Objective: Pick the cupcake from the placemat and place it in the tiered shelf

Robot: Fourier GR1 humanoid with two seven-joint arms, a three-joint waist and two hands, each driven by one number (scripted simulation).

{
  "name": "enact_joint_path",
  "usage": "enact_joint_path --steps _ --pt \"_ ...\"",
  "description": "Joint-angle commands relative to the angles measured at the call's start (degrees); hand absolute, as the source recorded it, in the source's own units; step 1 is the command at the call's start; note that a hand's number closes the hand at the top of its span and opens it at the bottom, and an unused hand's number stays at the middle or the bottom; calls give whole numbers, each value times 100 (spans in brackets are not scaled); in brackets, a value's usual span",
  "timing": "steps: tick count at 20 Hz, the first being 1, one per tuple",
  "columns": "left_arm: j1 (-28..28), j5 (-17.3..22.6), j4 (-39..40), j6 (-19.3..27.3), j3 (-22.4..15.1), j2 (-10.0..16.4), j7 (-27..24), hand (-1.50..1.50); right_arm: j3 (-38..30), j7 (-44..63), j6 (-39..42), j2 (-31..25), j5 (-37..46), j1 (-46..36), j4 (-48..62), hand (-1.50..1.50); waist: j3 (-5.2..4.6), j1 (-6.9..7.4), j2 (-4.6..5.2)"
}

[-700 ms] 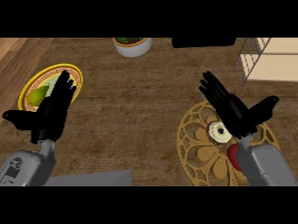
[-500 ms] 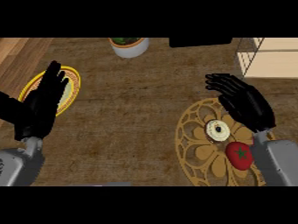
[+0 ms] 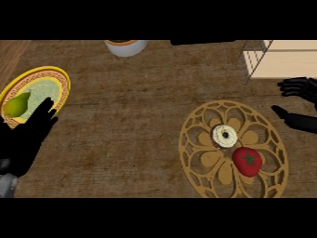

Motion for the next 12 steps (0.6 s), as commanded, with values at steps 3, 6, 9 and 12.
enact_joint_path --steps 3,6,9,12 --pt "271 78 781 -109 -99 -565 -425 0 -335 -776 1357 -893 -353 283 243 -150 -405 6 142" --pt "69 59 1508 -478 -50 -833 -889 0 -245 -747 2013 -1224 -435 595 -82 -150 -415 -48 124" --pt "-139 23 2148 -728 112 -997 -1160 0 -242 -531 2271 -1353 -455 678 -443 -150 -414 9 118" --pt "113 -25 1777 -792 136 -848 -1060 0 -125 519 2228 -1422 -670 925 -1602 -150 -413 31 88"
